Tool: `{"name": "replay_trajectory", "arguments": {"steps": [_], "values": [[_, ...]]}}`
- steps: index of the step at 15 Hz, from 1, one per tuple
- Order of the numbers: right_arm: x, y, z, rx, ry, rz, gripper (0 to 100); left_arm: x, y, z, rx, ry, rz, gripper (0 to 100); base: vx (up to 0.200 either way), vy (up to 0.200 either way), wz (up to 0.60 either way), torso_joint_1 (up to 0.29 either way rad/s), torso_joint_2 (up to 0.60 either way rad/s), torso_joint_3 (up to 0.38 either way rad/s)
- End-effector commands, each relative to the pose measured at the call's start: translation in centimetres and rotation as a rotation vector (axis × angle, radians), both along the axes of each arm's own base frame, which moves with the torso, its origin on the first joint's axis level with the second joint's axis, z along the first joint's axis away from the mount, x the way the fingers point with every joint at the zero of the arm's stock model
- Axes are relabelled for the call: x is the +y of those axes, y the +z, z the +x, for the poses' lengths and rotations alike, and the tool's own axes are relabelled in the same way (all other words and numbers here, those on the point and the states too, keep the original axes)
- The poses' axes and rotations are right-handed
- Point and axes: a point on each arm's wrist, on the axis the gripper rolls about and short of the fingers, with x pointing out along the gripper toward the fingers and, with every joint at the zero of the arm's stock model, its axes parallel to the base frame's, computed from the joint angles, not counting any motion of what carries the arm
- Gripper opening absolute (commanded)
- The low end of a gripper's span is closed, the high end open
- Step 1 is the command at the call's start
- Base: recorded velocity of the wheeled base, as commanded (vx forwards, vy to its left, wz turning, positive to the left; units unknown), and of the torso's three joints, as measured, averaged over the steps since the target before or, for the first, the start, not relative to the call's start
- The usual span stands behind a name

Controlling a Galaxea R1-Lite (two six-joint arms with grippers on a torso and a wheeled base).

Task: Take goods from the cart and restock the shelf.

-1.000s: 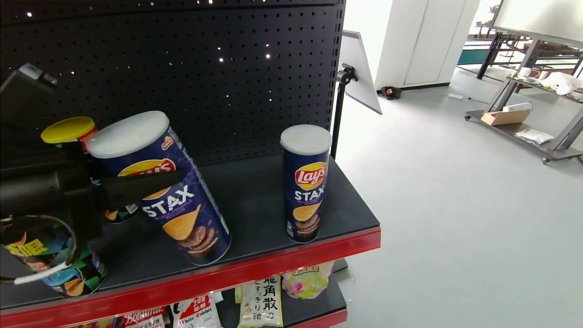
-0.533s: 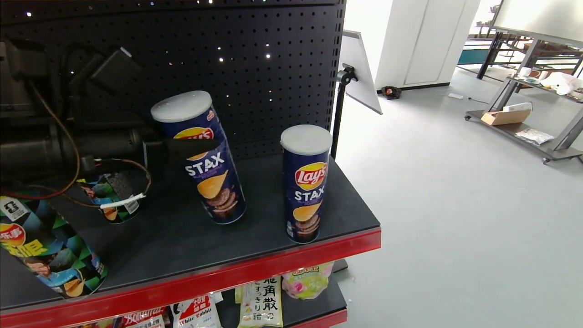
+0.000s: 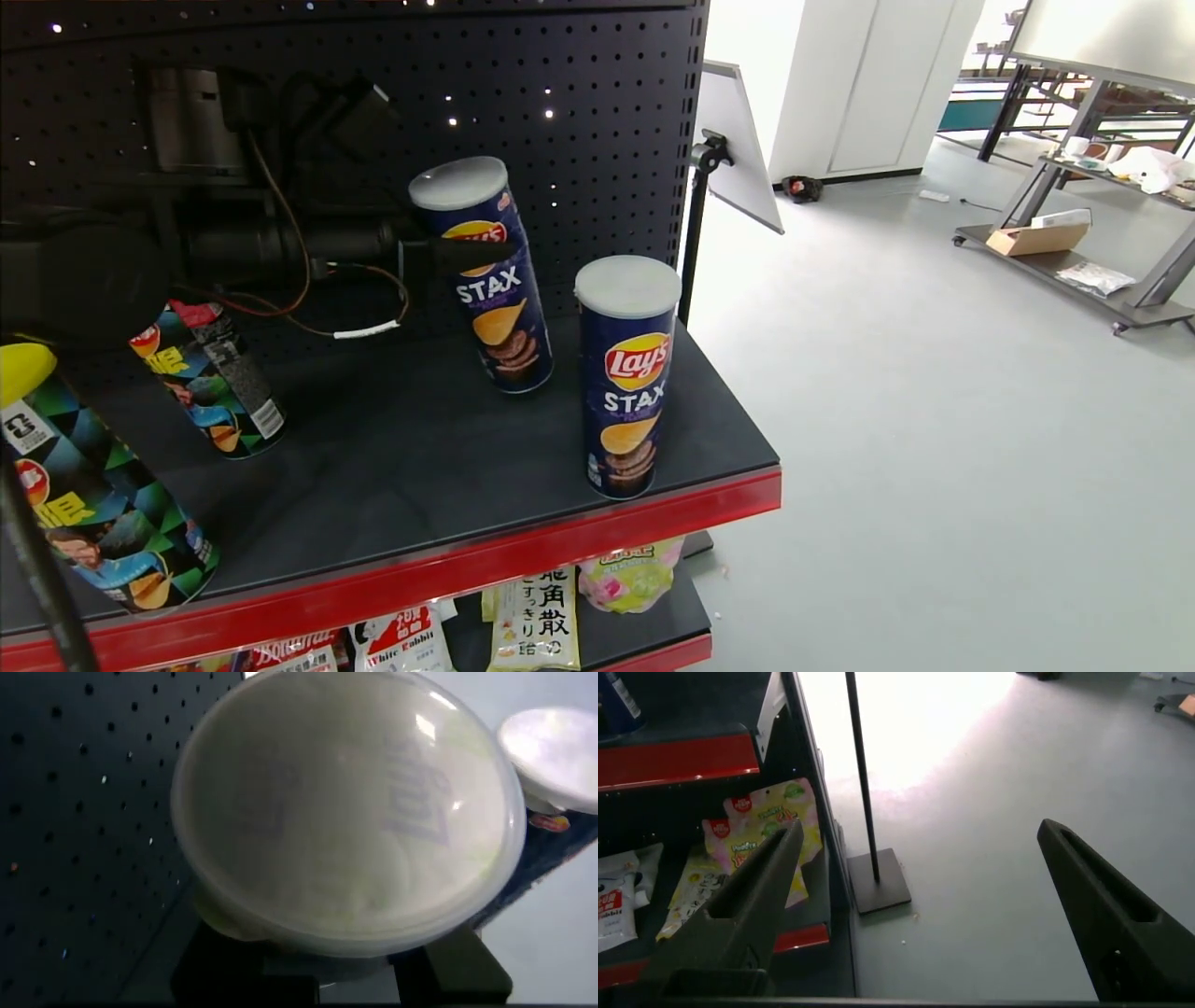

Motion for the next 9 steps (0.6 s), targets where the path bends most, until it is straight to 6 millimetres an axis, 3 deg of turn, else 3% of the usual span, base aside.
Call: {"name": "replay_trajectory", "arguments": {"steps": [1, 9], "values": [[0.0, 0.0, 0.0, 0.001, 0.001, -0.001, 100, -0.7, -1.4, 2.2, 0.027, -0.027, 0.003, 0, 0.0, 0.0, 0.0, 0.0, 0.0, 0.0], [0.0, 0.0, 0.0, 0.001, -0.001, -0.001, 100, -3.8, -2.3, 4.9, -0.042, -0.148, 0.022, 0, 0.0, 0.0, 0.0, 0.0, 0.0, 0.0]]}}
